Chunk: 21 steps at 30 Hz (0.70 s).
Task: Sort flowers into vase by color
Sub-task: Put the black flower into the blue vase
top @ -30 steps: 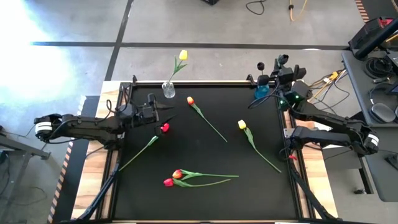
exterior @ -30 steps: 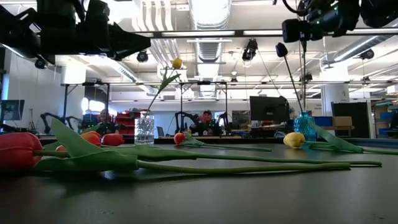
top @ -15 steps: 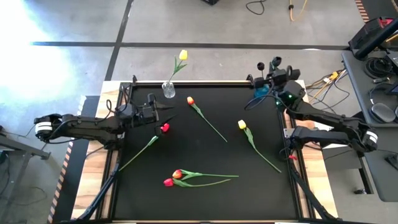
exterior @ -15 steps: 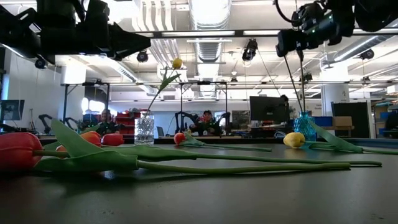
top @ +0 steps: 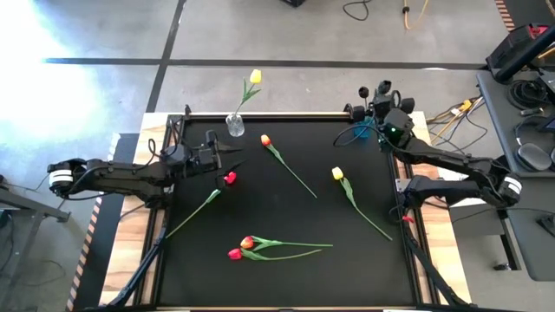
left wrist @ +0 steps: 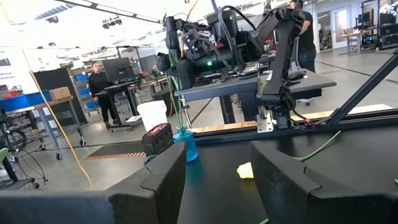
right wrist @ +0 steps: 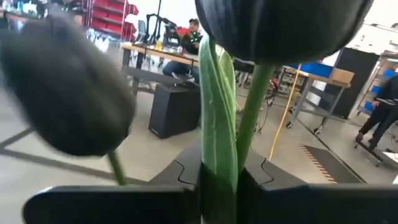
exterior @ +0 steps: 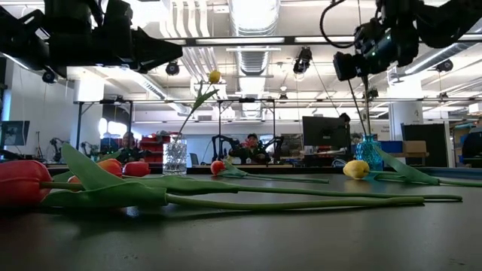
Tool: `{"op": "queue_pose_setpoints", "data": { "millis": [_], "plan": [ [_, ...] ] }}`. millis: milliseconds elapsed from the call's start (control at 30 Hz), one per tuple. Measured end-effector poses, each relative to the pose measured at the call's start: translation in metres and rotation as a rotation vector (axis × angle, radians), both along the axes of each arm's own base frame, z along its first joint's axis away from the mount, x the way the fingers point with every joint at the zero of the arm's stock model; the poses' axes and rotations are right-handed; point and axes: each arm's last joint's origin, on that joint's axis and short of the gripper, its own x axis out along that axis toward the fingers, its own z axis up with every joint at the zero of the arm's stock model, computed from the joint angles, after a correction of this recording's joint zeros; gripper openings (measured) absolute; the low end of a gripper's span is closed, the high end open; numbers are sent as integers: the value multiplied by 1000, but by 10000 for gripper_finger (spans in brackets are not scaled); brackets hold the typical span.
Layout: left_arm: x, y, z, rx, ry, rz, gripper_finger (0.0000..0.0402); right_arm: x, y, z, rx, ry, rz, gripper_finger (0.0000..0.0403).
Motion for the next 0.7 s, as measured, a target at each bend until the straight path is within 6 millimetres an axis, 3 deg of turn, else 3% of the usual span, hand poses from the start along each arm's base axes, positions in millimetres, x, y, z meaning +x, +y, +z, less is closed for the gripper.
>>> {"op": "queue_pose_setpoints", "data": {
  "millis": [400, 700],
  "plan": [
    [0, 0, -1, -2, 8, 0, 164, 6, -7, -13, 40, 52, -52, 128],
    [0, 0, -1, -3, 11, 0, 164, 10, 6, 5, 68, 78, 3, 205]
  ]
}}
